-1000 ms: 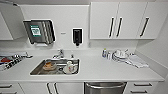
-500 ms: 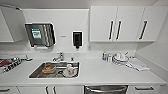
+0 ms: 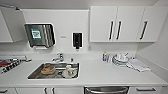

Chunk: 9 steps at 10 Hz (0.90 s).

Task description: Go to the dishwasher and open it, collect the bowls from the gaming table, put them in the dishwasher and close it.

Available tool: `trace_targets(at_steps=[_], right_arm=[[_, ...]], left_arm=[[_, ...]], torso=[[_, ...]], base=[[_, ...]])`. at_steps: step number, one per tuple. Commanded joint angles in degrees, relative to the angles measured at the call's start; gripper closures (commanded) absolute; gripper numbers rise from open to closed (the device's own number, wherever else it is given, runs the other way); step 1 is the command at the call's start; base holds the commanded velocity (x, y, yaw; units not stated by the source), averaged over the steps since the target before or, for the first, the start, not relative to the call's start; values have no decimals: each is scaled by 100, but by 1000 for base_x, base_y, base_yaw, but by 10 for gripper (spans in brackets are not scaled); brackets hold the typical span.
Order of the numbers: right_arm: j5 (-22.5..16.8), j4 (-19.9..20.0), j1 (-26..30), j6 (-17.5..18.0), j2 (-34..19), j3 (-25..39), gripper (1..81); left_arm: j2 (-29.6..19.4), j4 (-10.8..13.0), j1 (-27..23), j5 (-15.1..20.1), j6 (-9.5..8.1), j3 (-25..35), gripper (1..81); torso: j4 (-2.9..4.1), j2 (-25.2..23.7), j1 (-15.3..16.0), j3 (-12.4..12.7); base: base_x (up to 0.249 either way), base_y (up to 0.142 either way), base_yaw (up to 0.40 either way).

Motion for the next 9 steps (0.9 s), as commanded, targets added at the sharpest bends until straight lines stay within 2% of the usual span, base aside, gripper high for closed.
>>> trace_targets(at_steps=[1, 3, 6, 8, 9], right_arm=[[-344, 183, 649, 59, -291, 268, 10], [-353, 296, 833, 59, -300, 311, 10], [-353, 332, 1140, 59, -431, 662, 10], [-344, 333, 1159, 120, -458, 742, 10], [-353, 333, 1159, 120, -476, 716, 10]], left_arm=[[-526, -47, -1588, 1644, -539, 535, 10], [-641, 15, -1922, 1697, -539, 772, 10], [-738, -47, -2564, 2285, -539, 985, 10], [-790, 15, -2793, 2471, -539, 1134, 10], [-834, 24, -2872, 2471, -530, 1169, 10]], torso=[[0, -543, 350, -507], [0, -940, 608, -883], [0, -1550, 1001, -1459], [0, -1941, 1252, -1294], [0, -2081, 1348, -1375]], base=[[0, 0, 0], [0, 0, 0], [0, 0, 0], [0, 0, 0], [0, 0, 0]])
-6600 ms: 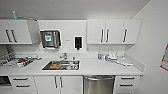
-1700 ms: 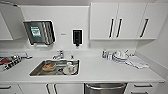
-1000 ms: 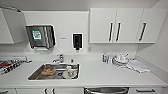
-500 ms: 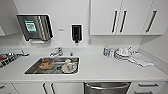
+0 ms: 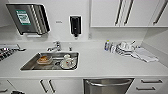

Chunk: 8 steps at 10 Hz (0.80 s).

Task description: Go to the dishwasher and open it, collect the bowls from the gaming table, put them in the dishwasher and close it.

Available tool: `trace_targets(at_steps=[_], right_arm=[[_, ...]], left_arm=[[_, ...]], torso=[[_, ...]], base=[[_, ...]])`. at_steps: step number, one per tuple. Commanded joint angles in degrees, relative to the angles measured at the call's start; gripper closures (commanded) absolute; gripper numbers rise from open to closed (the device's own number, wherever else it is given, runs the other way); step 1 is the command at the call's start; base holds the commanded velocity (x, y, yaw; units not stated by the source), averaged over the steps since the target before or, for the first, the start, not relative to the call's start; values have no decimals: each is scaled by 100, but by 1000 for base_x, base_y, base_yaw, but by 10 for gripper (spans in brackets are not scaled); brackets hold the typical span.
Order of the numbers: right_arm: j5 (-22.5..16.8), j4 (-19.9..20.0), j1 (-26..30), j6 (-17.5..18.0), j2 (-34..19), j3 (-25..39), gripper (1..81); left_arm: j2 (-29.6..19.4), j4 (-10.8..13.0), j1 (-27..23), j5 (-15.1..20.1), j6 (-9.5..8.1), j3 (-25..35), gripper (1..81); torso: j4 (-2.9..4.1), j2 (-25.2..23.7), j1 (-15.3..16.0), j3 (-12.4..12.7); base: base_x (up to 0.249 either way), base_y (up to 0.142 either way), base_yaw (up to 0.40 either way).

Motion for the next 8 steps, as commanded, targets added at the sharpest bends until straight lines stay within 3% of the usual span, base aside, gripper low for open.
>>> trace_targets(at_steps=[1, 8], right_arm=[[-290, 103, 420, 18, -339, 209, 10], [-282, 112, 517, 18, -339, 358, 10]], left_arm=[[-424, 20, -637, 273, -10, 288, 10], [-521, 21, -875, 291, -1, 350, 10]], torso=[[0, -544, 352, 9], [0, -1961, 1237, -22]], base=[[0, 0, 0], [0, 0, 0]])
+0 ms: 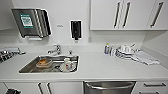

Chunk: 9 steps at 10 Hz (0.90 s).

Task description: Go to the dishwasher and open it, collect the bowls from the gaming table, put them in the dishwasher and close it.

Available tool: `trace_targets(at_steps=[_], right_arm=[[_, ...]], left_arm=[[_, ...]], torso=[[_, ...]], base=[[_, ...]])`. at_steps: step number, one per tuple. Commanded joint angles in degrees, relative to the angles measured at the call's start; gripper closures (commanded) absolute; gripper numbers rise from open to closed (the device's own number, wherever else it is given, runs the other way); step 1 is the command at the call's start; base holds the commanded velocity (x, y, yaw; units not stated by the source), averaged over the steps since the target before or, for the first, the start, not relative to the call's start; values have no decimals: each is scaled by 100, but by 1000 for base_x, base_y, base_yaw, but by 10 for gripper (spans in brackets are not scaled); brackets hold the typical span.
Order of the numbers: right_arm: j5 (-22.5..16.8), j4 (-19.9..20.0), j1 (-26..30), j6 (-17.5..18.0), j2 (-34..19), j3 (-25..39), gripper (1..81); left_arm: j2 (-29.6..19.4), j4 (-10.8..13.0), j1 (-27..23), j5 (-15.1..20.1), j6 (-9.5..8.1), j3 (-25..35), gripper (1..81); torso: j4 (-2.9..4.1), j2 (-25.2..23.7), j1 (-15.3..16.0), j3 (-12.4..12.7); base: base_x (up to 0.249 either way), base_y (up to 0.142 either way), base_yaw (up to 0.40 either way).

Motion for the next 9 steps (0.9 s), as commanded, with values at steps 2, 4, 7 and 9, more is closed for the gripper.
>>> trace_targets(at_steps=[2, 4, 7, 9], right_arm=[[-238, 92, 644, 56, -337, 433, 10], [-238, 92, 680, 65, -328, 486, 10], [-238, 92, 697, 65, -310, 477, 10], [-246, 92, 863, 116, -188, 442, 10]], left_arm=[[-175, -2, -716, 201, 2, 83, 10], [-228, -37, -917, 342, 11, 101, 10], [-202, -11, -935, 324, 11, 75, 10], [-79, 15, -988, 263, 46, -31, 10]], torso=[[0, -748, 476, -422], [0, -516, 311, -661], [0, -804, 481, -453], [0, -839, 494, -485]], base=[[0, 0, 0], [0, 0, 0], [0, 0, 0], [0, 0, 0]])
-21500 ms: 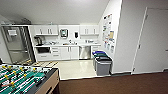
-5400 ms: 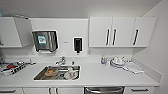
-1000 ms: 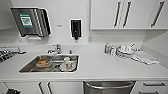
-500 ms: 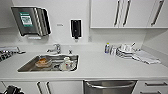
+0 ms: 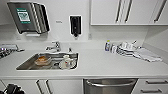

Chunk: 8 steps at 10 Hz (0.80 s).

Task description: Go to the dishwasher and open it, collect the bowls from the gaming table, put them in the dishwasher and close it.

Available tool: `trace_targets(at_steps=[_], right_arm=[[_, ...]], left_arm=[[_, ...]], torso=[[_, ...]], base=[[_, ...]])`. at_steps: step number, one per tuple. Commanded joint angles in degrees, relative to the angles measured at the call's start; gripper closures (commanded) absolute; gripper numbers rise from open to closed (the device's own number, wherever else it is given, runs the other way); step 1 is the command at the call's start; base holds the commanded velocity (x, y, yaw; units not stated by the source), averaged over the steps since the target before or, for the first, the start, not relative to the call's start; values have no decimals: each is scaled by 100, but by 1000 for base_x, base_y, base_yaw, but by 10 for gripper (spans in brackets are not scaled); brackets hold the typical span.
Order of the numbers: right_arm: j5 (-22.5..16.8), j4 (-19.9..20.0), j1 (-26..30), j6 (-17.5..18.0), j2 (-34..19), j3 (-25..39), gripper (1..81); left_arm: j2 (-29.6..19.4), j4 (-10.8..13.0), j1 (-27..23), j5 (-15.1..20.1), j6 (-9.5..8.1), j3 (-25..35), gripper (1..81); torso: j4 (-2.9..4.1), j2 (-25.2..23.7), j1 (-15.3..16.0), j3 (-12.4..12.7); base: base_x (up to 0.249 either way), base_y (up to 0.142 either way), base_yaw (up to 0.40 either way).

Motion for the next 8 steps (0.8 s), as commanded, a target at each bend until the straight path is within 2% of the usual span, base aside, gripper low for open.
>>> trace_targets(at_steps=[1, 3, 4, 5, 6, 7, 8], right_arm=[[-318, 105, 774, 161, -121, 169, 10], [-633, 114, 1143, 694, 62, 38, 10], [-634, 123, 1275, 820, 99, 46, 10], [-904, 167, 1521, 1353, 195, -49, 10], [-1301, 167, 1810, 1741, 379, -199, 10], [-1442, 235, 1961, 2175, 545, -365, 10], [-1417, 272, 2058, 2941, 704, -611, 10]], left_arm=[[13, 13, -655, 14, 37, -55, 10], [83, 13, -813, 14, 20, -11, 10], [92, 13, -848, 14, 20, -28, 10], [118, 13, -883, 14, 20, -46, 10], [153, 13, -901, 14, 20, -54, 10], [214, 4, -936, 23, 2, -55, 10], [284, -13, -945, 32, 2, -63, 10]], torso=[[0, 0, 0, 0], [0, 0, 2, -2], [0, 0, 2, -2], [0, 0, 2, -2], [0, 0, 2, -2], [0, 0, 2, -5], [0, 0, 2, -5]], base=[[0, 0, 0], [0, 0, 0], [0, 0, 0], [0, 0, 0], [0, 0, 0], [0, 0, 0], [0, 0, 0]])
